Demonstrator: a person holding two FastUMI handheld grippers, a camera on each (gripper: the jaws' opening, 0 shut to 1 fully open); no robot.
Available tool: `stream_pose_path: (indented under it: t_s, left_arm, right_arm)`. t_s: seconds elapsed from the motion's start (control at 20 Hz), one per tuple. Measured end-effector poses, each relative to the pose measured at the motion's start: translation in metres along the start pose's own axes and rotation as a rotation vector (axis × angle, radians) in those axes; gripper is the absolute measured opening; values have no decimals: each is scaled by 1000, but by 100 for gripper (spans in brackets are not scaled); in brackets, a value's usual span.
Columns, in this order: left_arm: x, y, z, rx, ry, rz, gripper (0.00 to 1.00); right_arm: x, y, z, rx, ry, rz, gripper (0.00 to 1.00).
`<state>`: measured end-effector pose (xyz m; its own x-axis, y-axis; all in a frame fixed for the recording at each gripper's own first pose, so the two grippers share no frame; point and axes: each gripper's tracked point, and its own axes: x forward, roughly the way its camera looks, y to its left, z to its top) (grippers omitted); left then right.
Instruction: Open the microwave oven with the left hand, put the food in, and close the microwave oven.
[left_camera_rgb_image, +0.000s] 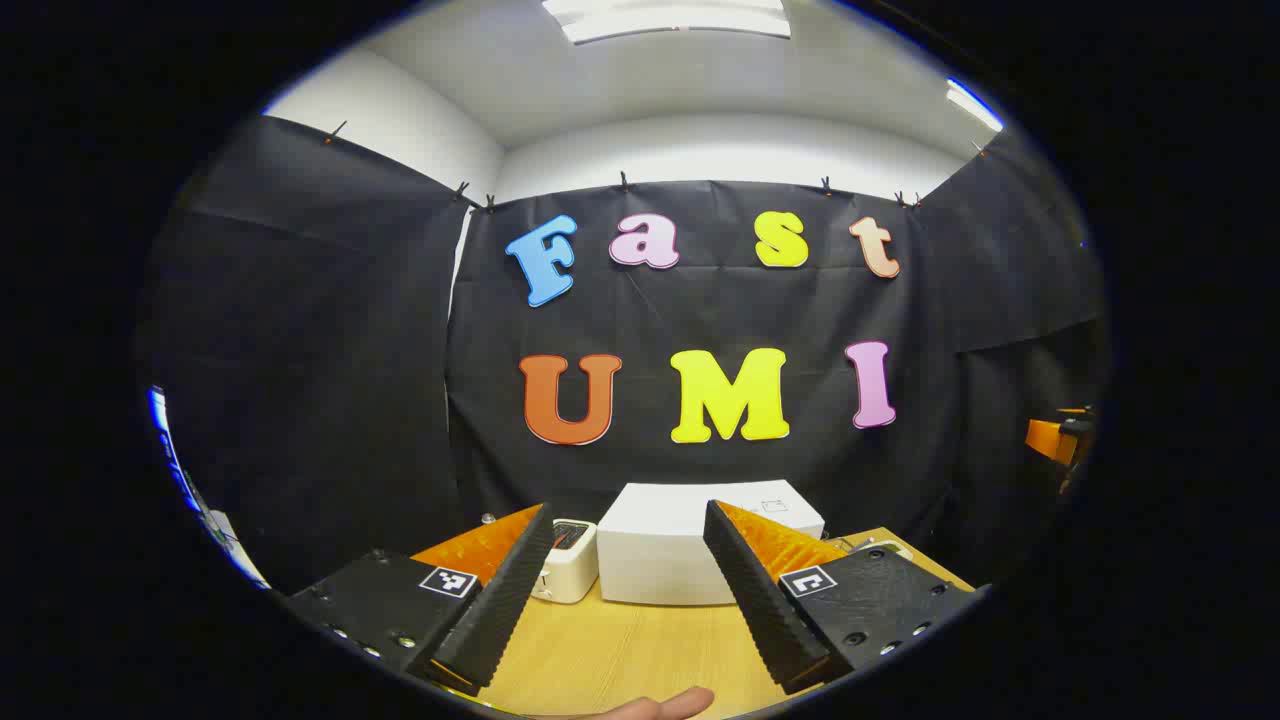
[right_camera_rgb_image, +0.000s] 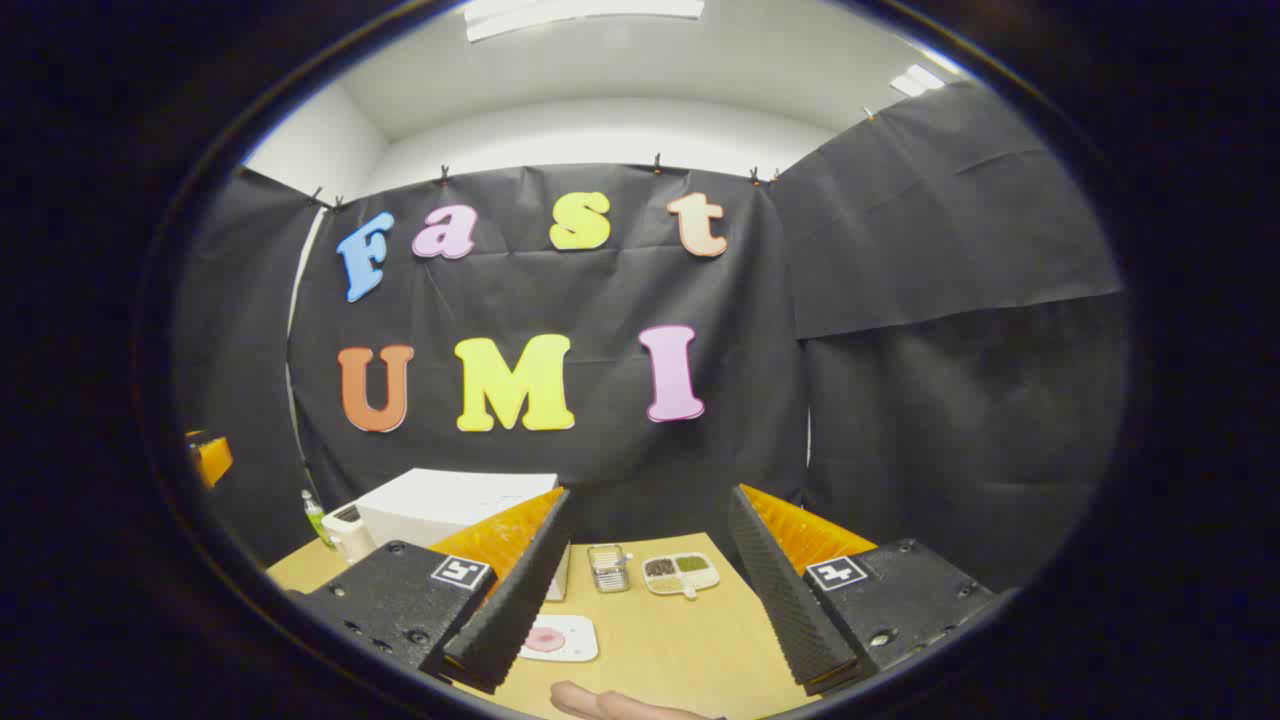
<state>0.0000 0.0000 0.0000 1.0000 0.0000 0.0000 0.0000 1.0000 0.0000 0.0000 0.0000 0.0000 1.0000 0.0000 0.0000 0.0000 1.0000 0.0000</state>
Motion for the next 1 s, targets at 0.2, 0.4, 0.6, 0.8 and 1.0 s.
stream_pose_path:
  t_s: [0.2,0.4,0.6,0.8,1.0]
  left_arm:
    - [-2,4,-5,-18,12,8,94]
    - [0,4,-13,-13,33,-2,94]
    - [2,-6,-21,-11,60,-33,94]
    - [11,-12,-26,-10,60,-38,94]
    - [28,-40,-50,-44,97,-108,94]
  right_arm:
    - [-11,0,-2,5,8,19,94]
    - [-12,-9,0,0,-2,6,94]
    - [-11,-14,4,-14,-9,6,94]
    - [-11,-17,4,-7,-15,14,94]
    - [-8,-19,1,11,-23,32,100]
